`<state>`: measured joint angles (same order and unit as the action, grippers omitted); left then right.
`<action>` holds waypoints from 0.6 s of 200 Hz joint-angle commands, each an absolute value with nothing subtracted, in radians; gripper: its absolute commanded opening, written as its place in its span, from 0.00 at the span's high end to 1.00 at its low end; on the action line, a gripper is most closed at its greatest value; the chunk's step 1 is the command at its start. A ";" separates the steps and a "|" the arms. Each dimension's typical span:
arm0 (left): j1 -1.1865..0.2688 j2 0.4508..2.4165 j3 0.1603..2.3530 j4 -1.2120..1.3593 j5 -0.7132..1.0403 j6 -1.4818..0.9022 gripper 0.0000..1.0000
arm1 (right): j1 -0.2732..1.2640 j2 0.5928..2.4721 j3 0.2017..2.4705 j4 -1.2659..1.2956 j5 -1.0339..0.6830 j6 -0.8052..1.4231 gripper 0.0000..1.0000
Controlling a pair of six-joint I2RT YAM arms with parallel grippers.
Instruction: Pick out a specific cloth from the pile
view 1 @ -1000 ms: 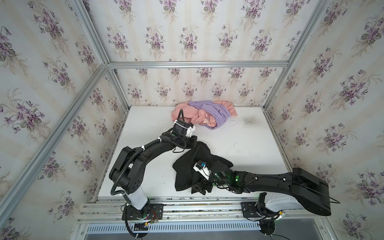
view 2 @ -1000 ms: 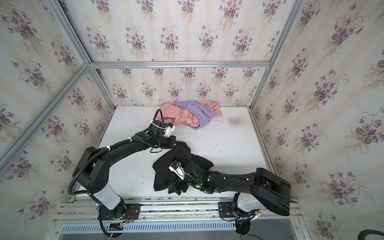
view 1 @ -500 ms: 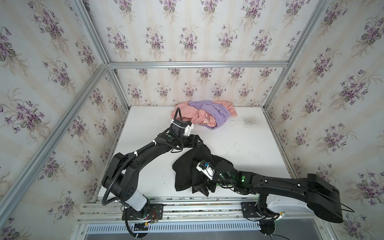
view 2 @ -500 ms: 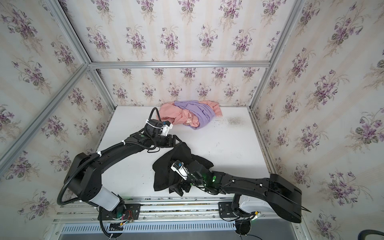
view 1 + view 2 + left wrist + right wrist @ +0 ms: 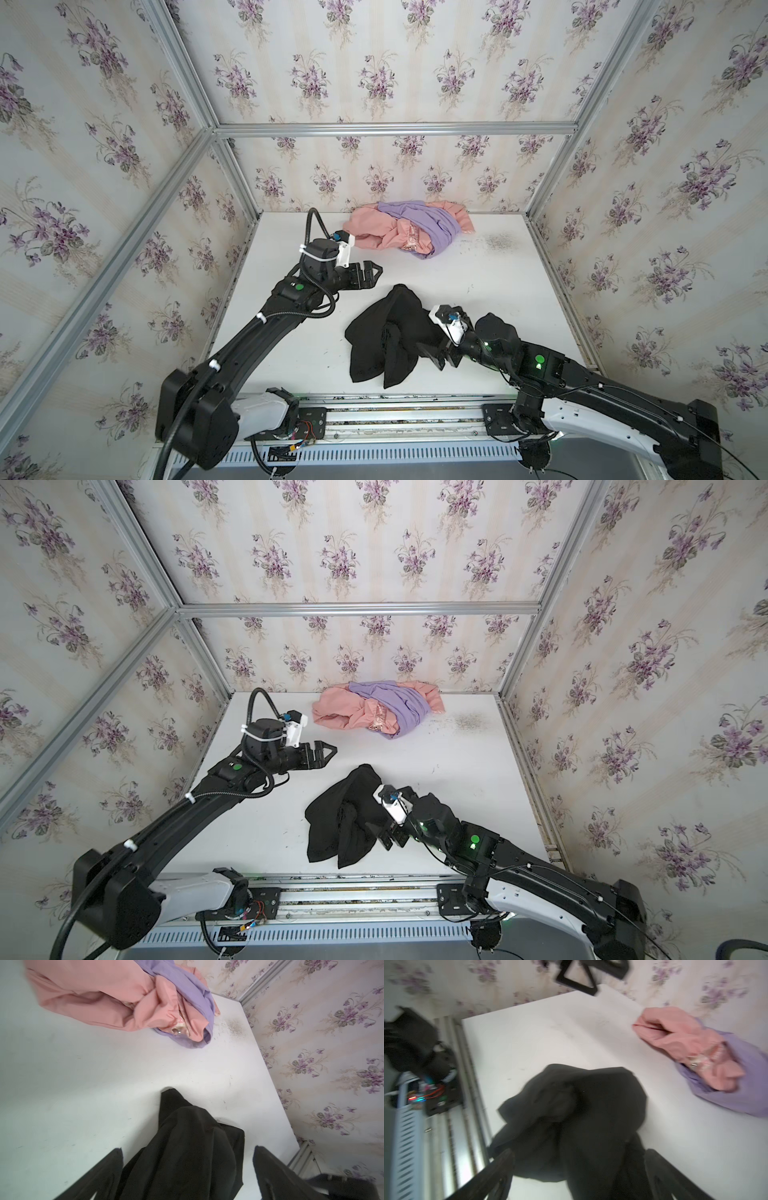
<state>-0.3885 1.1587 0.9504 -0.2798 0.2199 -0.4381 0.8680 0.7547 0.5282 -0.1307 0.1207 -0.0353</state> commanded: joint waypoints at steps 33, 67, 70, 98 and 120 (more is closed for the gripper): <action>-0.371 0.958 0.700 -0.117 -0.404 -0.242 0.00 | 0.453 1.019 0.316 0.493 0.366 -0.247 0.00; -0.290 1.051 0.476 0.217 -0.563 0.023 0.01 | 0.344 1.422 0.299 0.960 0.407 -0.374 0.00; -0.277 1.062 0.458 0.242 -0.533 0.035 0.01 | 0.335 1.440 0.299 1.000 0.402 -0.375 0.00; -0.097 1.064 0.362 0.463 -0.226 -0.012 0.05 | 0.204 1.481 0.352 0.944 0.304 -0.187 0.01; -0.063 1.096 0.316 0.643 -0.166 0.032 0.03 | 0.047 1.576 0.293 1.138 0.106 -0.049 0.03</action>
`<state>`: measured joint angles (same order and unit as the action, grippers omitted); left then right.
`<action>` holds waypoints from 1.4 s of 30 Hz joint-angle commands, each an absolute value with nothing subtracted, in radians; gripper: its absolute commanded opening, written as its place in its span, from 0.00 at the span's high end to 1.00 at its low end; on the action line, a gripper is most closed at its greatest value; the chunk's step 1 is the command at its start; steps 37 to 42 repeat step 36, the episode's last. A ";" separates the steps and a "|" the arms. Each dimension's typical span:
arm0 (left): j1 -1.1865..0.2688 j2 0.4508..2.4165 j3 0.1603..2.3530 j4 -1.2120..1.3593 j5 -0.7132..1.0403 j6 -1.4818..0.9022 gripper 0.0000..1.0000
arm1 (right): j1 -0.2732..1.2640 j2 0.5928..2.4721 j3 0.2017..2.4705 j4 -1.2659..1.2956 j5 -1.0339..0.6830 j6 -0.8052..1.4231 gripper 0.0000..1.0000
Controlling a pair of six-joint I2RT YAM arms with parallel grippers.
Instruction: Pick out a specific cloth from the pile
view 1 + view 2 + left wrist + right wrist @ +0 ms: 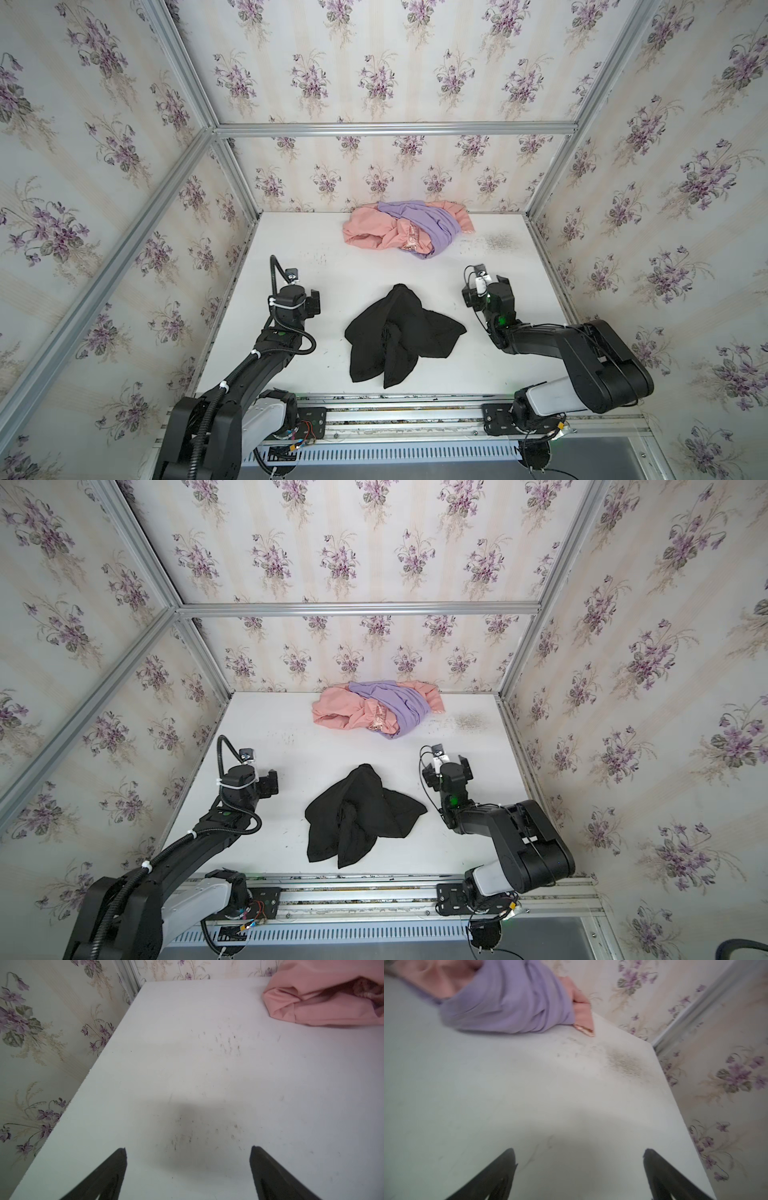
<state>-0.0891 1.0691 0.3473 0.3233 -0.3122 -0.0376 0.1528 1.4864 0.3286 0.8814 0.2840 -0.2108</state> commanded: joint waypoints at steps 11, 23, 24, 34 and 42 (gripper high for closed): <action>-0.006 1.334 0.256 1.001 -0.127 -0.024 0.00 | 0.058 1.530 0.319 1.007 0.140 -0.046 0.00; -0.009 1.319 0.275 0.940 -0.127 -0.025 0.00 | 0.017 1.569 0.435 0.832 -0.055 -0.064 0.00; -0.010 1.319 0.274 0.941 -0.127 -0.025 0.00 | 0.017 1.563 0.439 0.812 -0.055 -0.062 0.00; -0.009 1.315 0.267 0.950 -0.123 -0.023 0.00 | 0.011 1.558 0.423 0.836 -0.064 -0.060 0.00; -0.009 1.315 0.267 0.950 -0.123 -0.023 0.00 | 0.011 1.553 0.410 0.857 -0.065 -0.061 0.00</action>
